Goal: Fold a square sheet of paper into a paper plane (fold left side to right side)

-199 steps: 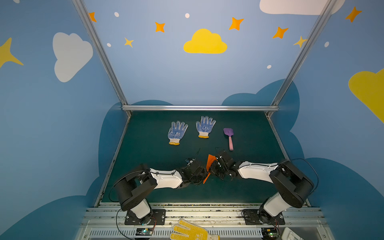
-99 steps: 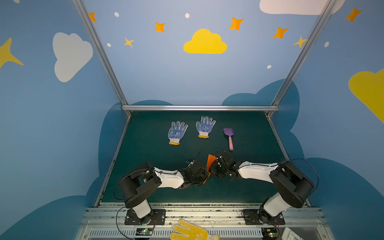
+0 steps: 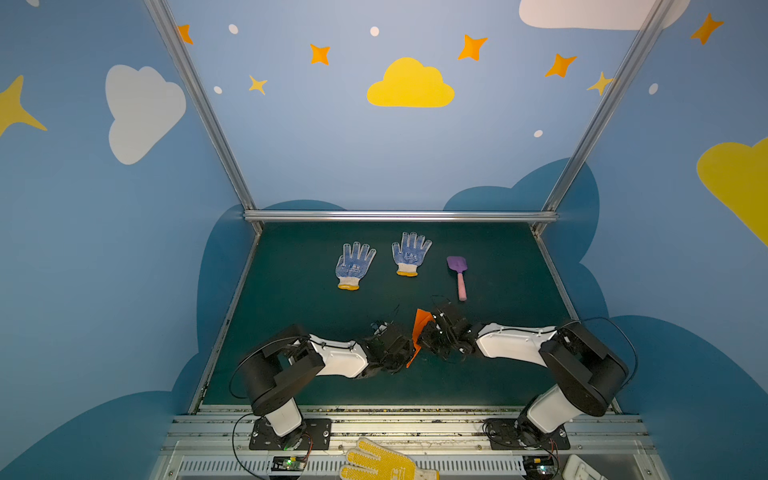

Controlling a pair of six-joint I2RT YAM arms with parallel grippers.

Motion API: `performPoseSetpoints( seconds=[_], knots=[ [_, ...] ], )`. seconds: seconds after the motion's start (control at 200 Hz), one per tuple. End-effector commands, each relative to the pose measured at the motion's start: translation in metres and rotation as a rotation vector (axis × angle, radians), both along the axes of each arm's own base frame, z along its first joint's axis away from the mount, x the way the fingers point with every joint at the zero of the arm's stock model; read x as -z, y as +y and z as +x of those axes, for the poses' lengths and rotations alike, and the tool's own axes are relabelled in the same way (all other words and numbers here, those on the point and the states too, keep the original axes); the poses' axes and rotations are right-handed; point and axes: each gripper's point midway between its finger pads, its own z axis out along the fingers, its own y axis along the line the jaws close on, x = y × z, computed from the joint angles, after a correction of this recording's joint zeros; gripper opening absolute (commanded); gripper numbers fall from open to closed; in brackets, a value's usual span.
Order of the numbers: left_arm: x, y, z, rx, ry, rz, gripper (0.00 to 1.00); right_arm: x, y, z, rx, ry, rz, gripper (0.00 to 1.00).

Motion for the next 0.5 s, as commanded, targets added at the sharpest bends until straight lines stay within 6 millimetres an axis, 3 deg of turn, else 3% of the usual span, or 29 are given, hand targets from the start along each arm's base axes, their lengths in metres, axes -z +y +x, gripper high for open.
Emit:
performPoseSetpoints(
  seconds=[0.0, 0.22, 0.496],
  knots=[
    [0.017, 0.015, -0.015, 0.026, 0.044, 0.076, 0.03, 0.037, -0.035, -0.032, 0.011, 0.125, -0.161, 0.00],
    [0.016, 0.034, -0.033, 0.073, 0.067, 0.113, 0.03, 0.036, -0.036, -0.033, 0.012, 0.124, -0.162, 0.00],
    [-0.030, 0.005, -0.021, 0.189, -0.093, 0.044, 0.03, 0.036, -0.037, -0.034, 0.012, 0.127, -0.164, 0.00]
  ],
)
